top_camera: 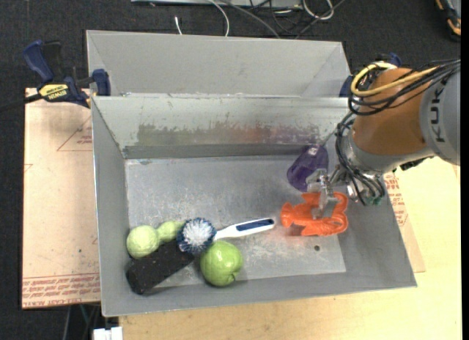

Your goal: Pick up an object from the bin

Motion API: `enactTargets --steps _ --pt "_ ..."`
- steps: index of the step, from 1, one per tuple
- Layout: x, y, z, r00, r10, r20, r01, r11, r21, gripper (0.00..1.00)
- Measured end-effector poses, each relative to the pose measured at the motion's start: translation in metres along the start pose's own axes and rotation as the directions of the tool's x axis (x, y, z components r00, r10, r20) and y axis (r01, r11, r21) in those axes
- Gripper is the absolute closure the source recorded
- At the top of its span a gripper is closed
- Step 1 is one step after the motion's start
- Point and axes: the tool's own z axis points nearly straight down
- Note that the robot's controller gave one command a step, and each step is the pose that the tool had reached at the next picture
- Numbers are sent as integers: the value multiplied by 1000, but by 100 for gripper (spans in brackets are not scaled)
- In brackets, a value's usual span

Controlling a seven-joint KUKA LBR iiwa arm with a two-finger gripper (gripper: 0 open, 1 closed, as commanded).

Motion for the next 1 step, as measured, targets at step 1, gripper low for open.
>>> enactTargets --steps 1 --pt "0 1 -29 1000 -1 1 1 1000 0 100"
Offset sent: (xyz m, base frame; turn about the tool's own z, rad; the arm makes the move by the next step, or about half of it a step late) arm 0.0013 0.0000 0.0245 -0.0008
